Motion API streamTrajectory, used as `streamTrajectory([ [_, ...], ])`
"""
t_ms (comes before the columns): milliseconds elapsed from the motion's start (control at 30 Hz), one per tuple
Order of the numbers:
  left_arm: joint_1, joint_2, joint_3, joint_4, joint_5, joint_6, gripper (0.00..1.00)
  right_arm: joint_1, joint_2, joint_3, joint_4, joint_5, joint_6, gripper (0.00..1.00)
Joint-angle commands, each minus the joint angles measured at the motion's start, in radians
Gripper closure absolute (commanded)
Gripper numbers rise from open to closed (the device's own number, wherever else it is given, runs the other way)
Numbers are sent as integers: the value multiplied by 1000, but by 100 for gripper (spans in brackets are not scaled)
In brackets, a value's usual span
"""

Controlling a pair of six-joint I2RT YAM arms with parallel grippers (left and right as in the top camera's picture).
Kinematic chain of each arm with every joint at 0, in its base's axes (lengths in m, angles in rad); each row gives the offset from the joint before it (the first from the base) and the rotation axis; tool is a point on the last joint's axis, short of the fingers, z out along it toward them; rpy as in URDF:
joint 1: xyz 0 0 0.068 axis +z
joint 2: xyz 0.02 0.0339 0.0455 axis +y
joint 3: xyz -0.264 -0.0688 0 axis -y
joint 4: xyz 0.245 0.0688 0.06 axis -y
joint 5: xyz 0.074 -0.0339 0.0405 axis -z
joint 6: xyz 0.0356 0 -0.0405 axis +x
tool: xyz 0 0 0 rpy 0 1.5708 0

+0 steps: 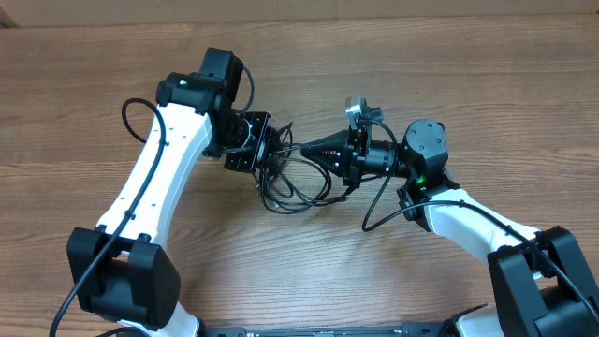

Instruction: Untangle cables

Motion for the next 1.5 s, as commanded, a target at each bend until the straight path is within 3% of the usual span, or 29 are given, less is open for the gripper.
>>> streamTrajectory([
  [0, -6, -15, 8, -1, 16, -10, 96, -6, -29, 10, 9, -9, 7, 96],
  [133, -6, -15, 8, -2, 64, -10, 96, -6, -29, 10, -6, -8, 6, 93],
  [167, -6, -15, 8, -2, 86, -9, 96, -9, -29, 10, -10, -8, 6, 85],
  [200, -5, -15, 8, -2, 111, -9, 96, -14, -29, 10, -23, 5, 6, 64],
  [233, -4, -15, 8, -2, 125, -6, 96, -19, -29, 10, -36, 19, 6, 0],
  [467, 64, -15, 8, -42, 137, -7, 96, -137, -29, 10, -191, 98, 7, 0],
  [633, 144, -15, 8, -85, 137, -40, 96, -262, -29, 10, -410, 232, 141, 0],
  [767, 163, -15, 8, -84, 137, -41, 96, -303, -29, 10, -418, 146, 152, 0],
  [900, 163, -15, 8, -84, 148, -190, 96, -305, -29, 10, -421, 11, 87, 5],
  [1000, 162, -15, 8, -79, 143, -389, 96, -273, -29, 10, -468, 7, -31, 7],
  [1133, 161, -15, 8, -13, 138, -491, 96, -212, -38, 10, -550, 81, -180, 10],
  [1467, 159, -15, 8, 97, 24, -519, 96, -21, -116, 10, -583, 161, -372, 3],
])
